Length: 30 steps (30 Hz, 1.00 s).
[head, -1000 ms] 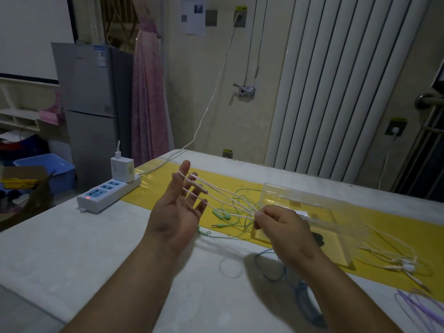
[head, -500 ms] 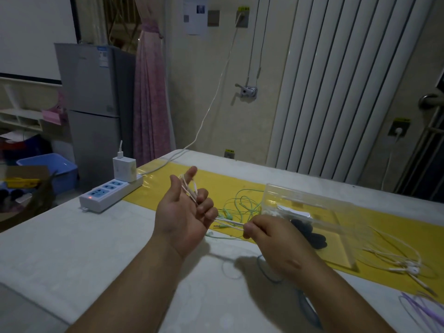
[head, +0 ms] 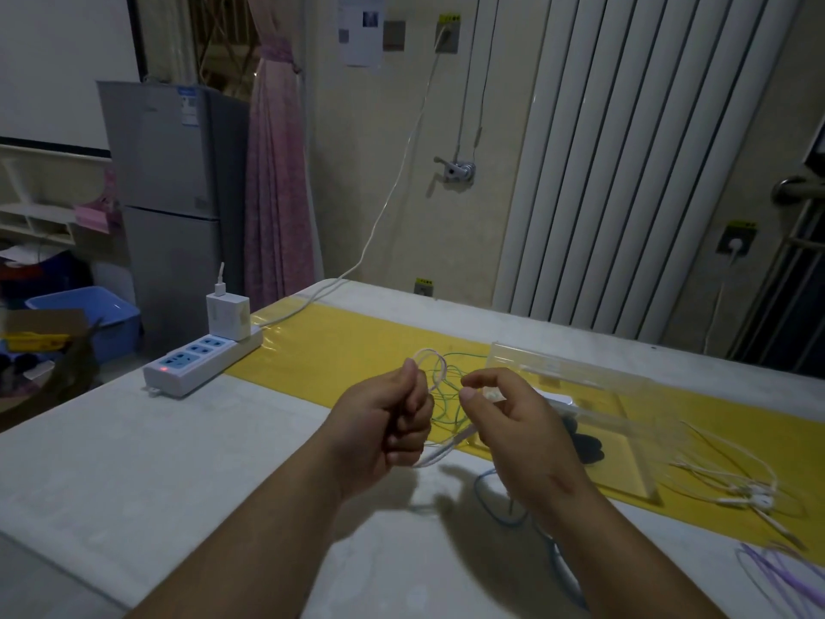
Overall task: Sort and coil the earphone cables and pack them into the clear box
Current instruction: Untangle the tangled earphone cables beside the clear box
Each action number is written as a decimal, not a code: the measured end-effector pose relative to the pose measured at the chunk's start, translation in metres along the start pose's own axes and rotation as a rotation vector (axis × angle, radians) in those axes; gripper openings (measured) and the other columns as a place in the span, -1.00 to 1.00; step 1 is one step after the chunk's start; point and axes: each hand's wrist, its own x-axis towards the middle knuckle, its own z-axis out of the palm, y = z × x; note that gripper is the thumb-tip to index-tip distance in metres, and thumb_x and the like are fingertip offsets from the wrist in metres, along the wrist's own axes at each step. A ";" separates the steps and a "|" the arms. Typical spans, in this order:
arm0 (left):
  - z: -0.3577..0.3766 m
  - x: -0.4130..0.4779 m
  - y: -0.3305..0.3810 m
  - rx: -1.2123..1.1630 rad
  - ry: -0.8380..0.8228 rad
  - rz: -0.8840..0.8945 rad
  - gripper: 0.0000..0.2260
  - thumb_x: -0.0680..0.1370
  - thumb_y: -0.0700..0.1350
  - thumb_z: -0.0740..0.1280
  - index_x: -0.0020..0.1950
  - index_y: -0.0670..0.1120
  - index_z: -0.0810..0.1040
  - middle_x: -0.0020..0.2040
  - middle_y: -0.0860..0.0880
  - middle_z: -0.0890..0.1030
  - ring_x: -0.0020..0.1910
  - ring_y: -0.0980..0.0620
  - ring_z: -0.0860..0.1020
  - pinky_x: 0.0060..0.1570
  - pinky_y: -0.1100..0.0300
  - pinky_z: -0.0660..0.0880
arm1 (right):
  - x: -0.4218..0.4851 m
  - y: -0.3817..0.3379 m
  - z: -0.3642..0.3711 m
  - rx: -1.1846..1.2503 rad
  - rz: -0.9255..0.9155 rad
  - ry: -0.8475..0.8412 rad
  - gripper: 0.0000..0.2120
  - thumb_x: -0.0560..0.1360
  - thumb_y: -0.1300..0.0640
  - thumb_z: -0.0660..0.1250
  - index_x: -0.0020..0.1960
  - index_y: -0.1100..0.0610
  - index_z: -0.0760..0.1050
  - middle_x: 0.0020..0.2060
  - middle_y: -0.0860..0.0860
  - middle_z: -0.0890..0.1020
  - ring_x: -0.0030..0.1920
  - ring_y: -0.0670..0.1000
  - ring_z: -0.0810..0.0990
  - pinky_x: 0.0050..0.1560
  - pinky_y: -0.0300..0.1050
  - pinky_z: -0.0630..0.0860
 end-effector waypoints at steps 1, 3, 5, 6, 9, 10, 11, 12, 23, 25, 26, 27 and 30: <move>0.001 -0.001 -0.001 0.040 -0.023 -0.020 -0.63 0.56 0.11 0.19 -0.35 -0.06 0.30 -0.43 -0.03 0.16 -0.50 0.10 0.04 -0.51 0.32 0.00 | 0.000 0.000 0.001 0.018 0.008 -0.010 -0.88 0.49 -0.11 0.31 0.00 -0.13 0.51 -0.50 -0.11 0.35 -0.46 -0.08 0.31 -0.30 -0.06 0.29; 0.003 -0.002 -0.002 0.106 -0.066 -0.057 -0.64 0.53 0.12 0.21 -0.36 -0.07 0.30 -0.42 -0.04 0.16 -0.50 0.10 0.06 -0.51 0.32 0.01 | -0.001 0.001 0.002 0.029 0.015 -0.034 -0.83 0.47 -0.14 0.30 0.03 -0.17 0.50 -0.47 -0.09 0.36 -0.41 -0.06 0.35 -0.26 0.00 0.36; 0.006 -0.003 -0.002 0.145 -0.096 -0.089 -0.65 0.51 0.11 0.21 -0.37 -0.07 0.30 -0.42 -0.04 0.15 -0.48 0.10 0.04 -0.50 0.32 0.01 | -0.001 0.000 0.002 0.023 0.009 -0.049 -0.88 0.51 -0.08 0.29 0.04 -0.19 0.51 -0.43 -0.04 0.39 -0.36 -0.04 0.38 -0.20 0.06 0.44; 0.007 -0.004 -0.002 0.139 -0.112 -0.110 -0.65 0.52 0.11 0.21 -0.37 -0.07 0.30 -0.42 -0.04 0.15 -0.49 0.10 0.04 -0.51 0.33 0.01 | -0.001 0.000 0.003 0.019 0.007 -0.038 -0.90 0.53 -0.02 0.29 0.02 -0.16 0.52 -0.43 -0.03 0.41 -0.37 -0.04 0.38 -0.22 0.05 0.44; 0.006 -0.004 -0.001 0.055 -0.141 -0.163 -0.65 0.57 0.09 0.18 -0.34 -0.06 0.30 -0.42 -0.01 0.16 -0.53 0.13 0.07 -0.54 0.37 0.01 | 0.001 -0.001 0.004 0.058 0.038 0.016 -0.85 0.55 0.16 0.27 -0.11 -0.04 0.56 -0.50 -0.07 0.42 -0.45 -0.07 0.35 -0.30 -0.07 0.35; 0.005 -0.005 0.000 0.037 -0.133 -0.173 -0.66 0.57 0.08 0.18 -0.34 -0.07 0.31 -0.42 -0.01 0.17 -0.54 0.13 0.08 -0.55 0.37 0.00 | 0.001 -0.001 0.005 0.084 0.060 0.017 -0.84 0.54 0.18 0.26 -0.14 -0.02 0.55 -0.51 -0.08 0.42 -0.48 -0.08 0.33 -0.36 -0.13 0.31; 0.005 -0.005 0.001 0.033 -0.120 -0.172 -0.67 0.57 0.06 0.20 -0.33 -0.07 0.33 -0.42 -0.02 0.19 -0.54 0.13 0.09 -0.55 0.36 0.01 | 0.001 -0.002 0.005 0.107 0.086 0.015 -0.83 0.55 0.19 0.25 -0.15 -0.01 0.54 -0.52 -0.08 0.41 -0.51 -0.10 0.31 -0.42 -0.18 0.27; 0.005 -0.005 0.001 0.036 -0.109 -0.158 -0.71 0.55 0.02 0.25 -0.32 -0.09 0.36 -0.41 -0.02 0.21 -0.53 0.12 0.11 -0.56 0.36 0.03 | 0.002 -0.003 0.005 0.125 0.111 0.016 -0.84 0.55 0.19 0.24 -0.15 0.00 0.53 -0.54 -0.10 0.40 -0.54 -0.12 0.29 -0.47 -0.22 0.23; 0.005 0.007 -0.005 0.034 0.161 0.260 -0.86 0.43 -0.34 0.29 -0.03 -0.22 0.52 -0.24 -0.13 0.59 -0.30 0.01 0.55 -0.22 0.21 0.55 | 0.000 -0.016 -0.004 0.600 0.198 -0.018 -0.73 0.52 0.37 -0.02 -0.29 0.13 0.24 -0.54 -0.04 0.14 -0.56 -0.09 0.05 -0.54 -0.28 -0.01; 0.002 0.008 -0.004 0.050 0.236 0.277 -0.87 0.49 -0.37 0.28 -0.04 -0.18 0.52 -0.26 -0.12 0.59 -0.28 0.02 0.57 -0.20 0.22 0.56 | 0.000 -0.015 -0.007 0.610 0.178 -0.022 -0.73 0.53 0.35 0.00 -0.30 0.12 0.23 -0.53 -0.03 0.14 -0.55 -0.09 0.05 -0.56 -0.31 0.02; 0.002 0.008 -0.003 0.061 0.264 0.275 -0.87 0.51 -0.37 0.28 -0.05 -0.17 0.51 -0.28 -0.12 0.58 -0.29 0.02 0.57 -0.22 0.20 0.58 | 0.000 -0.015 -0.007 0.601 0.164 -0.018 -0.73 0.54 0.33 0.02 -0.30 0.11 0.23 -0.52 -0.04 0.15 -0.55 -0.09 0.06 -0.56 -0.32 0.04; 0.001 0.008 -0.002 0.088 0.286 0.274 -0.87 0.51 -0.37 0.29 -0.07 -0.16 0.52 -0.30 -0.11 0.57 -0.30 0.01 0.57 -0.26 0.19 0.58 | 0.000 -0.015 -0.007 0.589 0.154 -0.007 -0.71 0.57 0.29 0.05 -0.31 0.10 0.22 -0.53 -0.04 0.16 -0.55 -0.09 0.07 -0.56 -0.32 0.05; 0.004 0.006 -0.004 0.197 0.323 0.278 -0.89 0.50 -0.36 0.33 -0.13 -0.17 0.54 -0.32 -0.10 0.55 -0.38 0.02 0.54 -0.37 0.21 0.54 | 0.002 -0.009 -0.004 0.471 0.137 0.067 -0.59 0.64 -0.01 0.12 -0.35 0.09 0.23 -0.54 -0.05 0.20 -0.55 -0.08 0.13 -0.54 -0.26 0.11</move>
